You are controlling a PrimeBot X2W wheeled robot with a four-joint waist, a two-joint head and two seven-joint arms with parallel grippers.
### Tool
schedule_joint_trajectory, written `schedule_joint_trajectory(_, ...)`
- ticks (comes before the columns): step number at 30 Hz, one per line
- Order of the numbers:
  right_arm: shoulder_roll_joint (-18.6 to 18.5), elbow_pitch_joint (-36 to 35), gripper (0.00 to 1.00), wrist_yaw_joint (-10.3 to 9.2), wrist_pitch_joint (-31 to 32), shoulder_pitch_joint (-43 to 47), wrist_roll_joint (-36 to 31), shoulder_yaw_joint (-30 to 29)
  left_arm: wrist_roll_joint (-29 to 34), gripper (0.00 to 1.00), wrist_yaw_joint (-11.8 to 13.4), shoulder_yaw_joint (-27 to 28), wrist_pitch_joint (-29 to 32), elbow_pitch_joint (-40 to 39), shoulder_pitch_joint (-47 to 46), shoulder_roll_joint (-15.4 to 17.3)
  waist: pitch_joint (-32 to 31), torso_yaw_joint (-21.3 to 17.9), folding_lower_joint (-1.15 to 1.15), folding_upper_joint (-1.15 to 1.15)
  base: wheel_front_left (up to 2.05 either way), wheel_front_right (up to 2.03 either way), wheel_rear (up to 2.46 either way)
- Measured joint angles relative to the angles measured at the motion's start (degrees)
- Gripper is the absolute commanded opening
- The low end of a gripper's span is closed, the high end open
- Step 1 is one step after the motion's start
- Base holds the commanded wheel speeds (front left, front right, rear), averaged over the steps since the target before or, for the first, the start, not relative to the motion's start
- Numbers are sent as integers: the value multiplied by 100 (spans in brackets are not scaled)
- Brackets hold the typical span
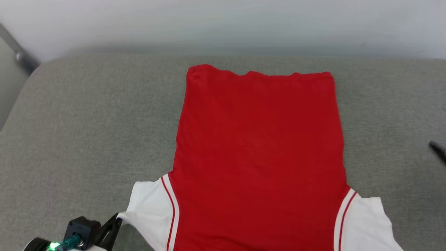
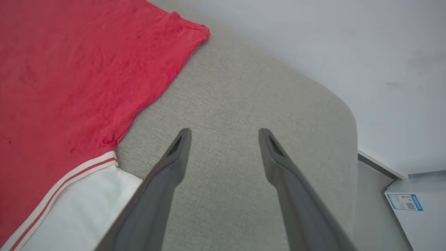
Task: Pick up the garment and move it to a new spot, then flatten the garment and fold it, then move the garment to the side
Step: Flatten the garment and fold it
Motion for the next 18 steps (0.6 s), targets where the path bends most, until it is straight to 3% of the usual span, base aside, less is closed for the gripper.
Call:
schedule_joint_trajectory(2,-110,-98,100,1,170,-224,55,-57,42,0,35,10,0,-69,-53,0,68,42,0,0,0,0,0)
schedule_joint_trajectory(8,-637,-178,100,1,2214,-2159,748,398,386,0,111,47,-1,-411,-457,-92,701,375,1,0,0,0,0)
schedule_joint_trajectory(14,-294,389,100,1,3755,-3945,881,970,597,0,136,94,-43,-519,-777,-277,1349,711,1,0,0,0,0)
schedule_joint_trajectory(18,56,925,100,1,4391,-4804,628,1165,745,0,189,147,-99,-623,-922,-419,1761,925,1,0,0,0,0)
